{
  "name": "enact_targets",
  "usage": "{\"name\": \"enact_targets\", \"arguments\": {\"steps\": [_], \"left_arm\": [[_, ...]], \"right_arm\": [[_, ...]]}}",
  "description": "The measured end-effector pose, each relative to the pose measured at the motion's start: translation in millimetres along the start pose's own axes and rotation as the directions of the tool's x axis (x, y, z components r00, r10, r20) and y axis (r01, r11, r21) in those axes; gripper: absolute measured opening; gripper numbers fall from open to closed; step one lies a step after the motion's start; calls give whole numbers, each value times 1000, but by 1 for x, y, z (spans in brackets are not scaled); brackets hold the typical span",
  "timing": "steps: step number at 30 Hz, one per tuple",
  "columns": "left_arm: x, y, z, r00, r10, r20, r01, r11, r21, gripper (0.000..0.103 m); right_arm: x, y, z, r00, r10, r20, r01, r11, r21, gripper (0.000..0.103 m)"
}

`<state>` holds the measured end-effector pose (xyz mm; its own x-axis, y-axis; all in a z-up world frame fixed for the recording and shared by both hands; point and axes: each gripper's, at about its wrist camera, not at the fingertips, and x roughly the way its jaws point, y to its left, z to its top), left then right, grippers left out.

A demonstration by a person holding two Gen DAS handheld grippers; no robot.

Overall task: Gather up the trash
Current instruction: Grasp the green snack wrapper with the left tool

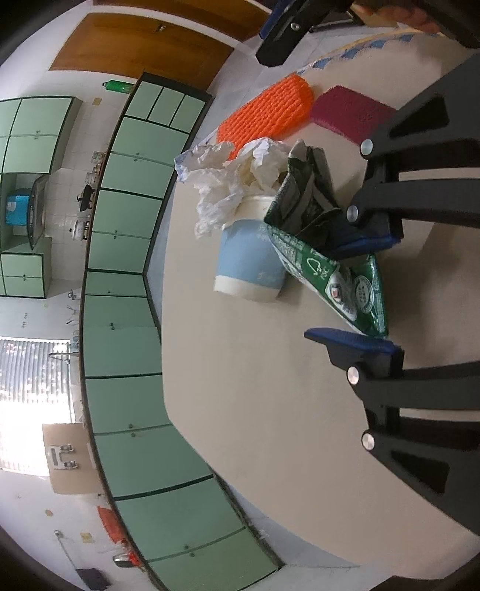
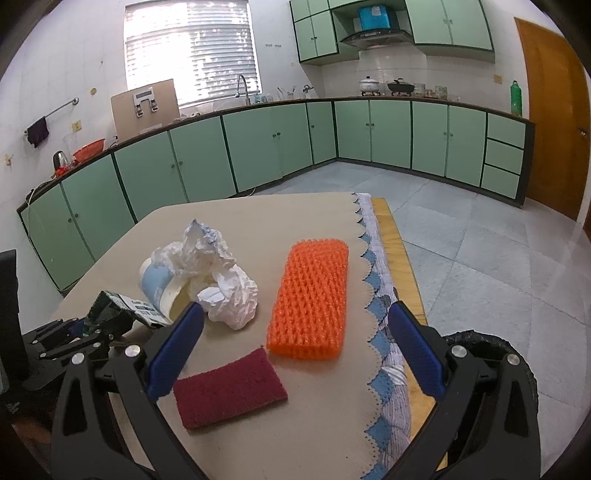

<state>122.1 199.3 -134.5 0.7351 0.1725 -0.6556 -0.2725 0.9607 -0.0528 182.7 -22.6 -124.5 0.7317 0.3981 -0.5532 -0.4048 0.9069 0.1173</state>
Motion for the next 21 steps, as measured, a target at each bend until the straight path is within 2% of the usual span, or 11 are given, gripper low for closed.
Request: {"name": "enact_targets", "arguments": {"steps": [8, 15, 21], "left_arm": [[-20, 11, -6, 1000, 4, 17, -2, 998, -69, 36], [-46, 41, -3, 995, 74, 61, -62, 982, -176, 36], [-36, 56, 12, 990, 125, 65, -109, 972, -210, 36]], "right_arm": [[2, 6, 6, 999, 29, 17, -29, 999, -15, 97], [8, 21, 15, 997, 68, 37, -66, 997, -37, 97], [18, 41, 26, 994, 98, 51, -94, 993, -65, 97]]}}
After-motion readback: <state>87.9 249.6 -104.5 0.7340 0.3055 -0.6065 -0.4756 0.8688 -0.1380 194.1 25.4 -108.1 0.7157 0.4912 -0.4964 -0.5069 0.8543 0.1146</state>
